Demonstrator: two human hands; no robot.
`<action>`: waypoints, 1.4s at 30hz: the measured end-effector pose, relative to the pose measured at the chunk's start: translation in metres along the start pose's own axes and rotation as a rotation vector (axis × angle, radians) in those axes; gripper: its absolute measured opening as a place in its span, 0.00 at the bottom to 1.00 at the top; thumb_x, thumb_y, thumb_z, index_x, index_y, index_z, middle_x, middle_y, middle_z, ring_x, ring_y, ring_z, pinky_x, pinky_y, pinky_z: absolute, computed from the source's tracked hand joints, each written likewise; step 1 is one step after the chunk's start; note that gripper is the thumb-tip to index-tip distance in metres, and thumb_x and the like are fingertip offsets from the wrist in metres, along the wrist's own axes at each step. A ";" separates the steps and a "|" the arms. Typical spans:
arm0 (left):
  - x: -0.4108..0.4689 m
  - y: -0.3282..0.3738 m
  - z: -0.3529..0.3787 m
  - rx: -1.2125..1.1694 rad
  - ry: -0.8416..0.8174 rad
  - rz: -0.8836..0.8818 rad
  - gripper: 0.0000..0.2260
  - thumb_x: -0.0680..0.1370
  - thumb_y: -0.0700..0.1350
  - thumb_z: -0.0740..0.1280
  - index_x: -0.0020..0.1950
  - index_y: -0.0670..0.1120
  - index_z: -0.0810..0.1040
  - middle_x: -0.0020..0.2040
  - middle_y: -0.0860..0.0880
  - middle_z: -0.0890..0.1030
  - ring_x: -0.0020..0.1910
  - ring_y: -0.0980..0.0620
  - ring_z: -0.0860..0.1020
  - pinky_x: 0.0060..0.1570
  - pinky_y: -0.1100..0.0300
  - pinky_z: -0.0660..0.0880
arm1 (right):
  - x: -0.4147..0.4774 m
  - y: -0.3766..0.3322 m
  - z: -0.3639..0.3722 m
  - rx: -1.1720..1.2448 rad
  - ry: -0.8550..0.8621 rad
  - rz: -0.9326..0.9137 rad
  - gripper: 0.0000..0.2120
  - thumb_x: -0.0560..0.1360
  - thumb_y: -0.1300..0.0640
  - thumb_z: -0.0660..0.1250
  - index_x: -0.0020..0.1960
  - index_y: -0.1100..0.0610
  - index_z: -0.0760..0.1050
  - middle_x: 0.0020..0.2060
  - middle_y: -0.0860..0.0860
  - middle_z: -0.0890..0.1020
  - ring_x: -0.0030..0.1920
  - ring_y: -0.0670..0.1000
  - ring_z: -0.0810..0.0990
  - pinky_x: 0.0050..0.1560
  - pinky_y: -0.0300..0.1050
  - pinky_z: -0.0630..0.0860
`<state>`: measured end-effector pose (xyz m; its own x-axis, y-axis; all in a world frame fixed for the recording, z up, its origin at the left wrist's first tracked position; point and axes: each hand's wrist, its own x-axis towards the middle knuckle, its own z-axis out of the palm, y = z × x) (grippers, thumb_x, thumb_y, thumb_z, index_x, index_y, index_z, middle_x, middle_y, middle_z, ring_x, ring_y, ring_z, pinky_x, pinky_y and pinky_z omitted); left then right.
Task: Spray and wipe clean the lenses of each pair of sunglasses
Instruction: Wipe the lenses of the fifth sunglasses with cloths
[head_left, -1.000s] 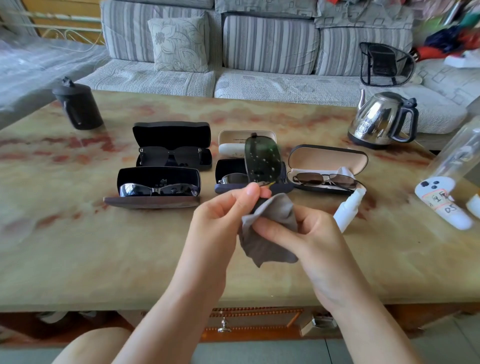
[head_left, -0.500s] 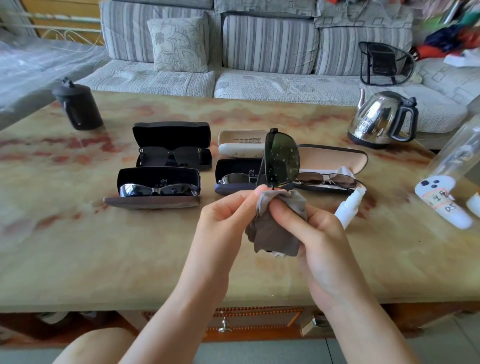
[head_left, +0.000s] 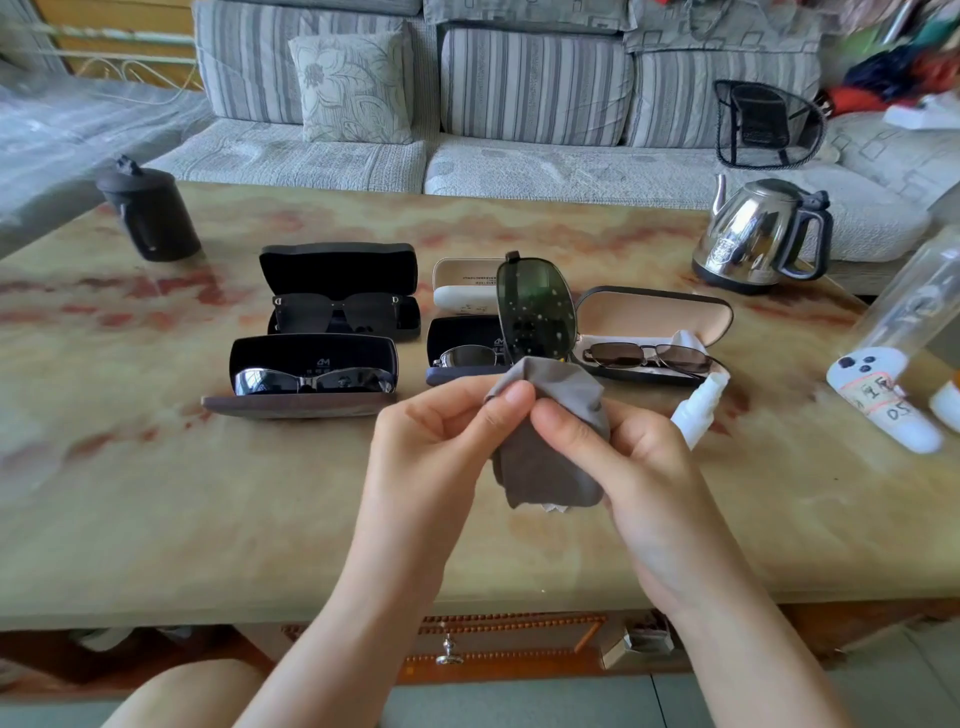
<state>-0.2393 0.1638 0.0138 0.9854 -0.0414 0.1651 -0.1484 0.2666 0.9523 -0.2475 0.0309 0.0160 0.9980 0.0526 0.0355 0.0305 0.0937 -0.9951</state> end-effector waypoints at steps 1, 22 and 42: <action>0.000 0.001 -0.001 0.001 0.006 0.008 0.10 0.71 0.44 0.68 0.48 0.42 0.85 0.41 0.49 0.86 0.40 0.60 0.82 0.40 0.70 0.75 | 0.000 0.000 -0.001 -0.010 -0.015 0.000 0.11 0.70 0.49 0.72 0.46 0.56 0.84 0.38 0.54 0.86 0.39 0.49 0.83 0.37 0.39 0.77; 0.001 0.000 0.004 0.060 0.193 0.032 0.05 0.64 0.46 0.75 0.29 0.49 0.81 0.34 0.49 0.85 0.34 0.58 0.82 0.34 0.69 0.75 | -0.003 0.000 -0.002 -0.084 -0.002 -0.045 0.10 0.66 0.50 0.71 0.41 0.56 0.84 0.37 0.54 0.87 0.41 0.52 0.86 0.40 0.39 0.81; 0.016 -0.003 -0.010 0.080 -0.053 -0.163 0.13 0.78 0.43 0.62 0.44 0.51 0.86 0.47 0.51 0.86 0.52 0.54 0.82 0.59 0.57 0.73 | 0.003 0.005 -0.017 -0.111 -0.084 -0.051 0.06 0.74 0.64 0.71 0.47 0.55 0.83 0.38 0.51 0.86 0.38 0.47 0.84 0.38 0.36 0.77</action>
<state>-0.2224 0.1718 0.0113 0.9915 -0.1288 0.0187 0.0042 0.1752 0.9845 -0.2438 0.0144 0.0097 0.9870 0.1336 0.0894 0.0918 -0.0117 -0.9957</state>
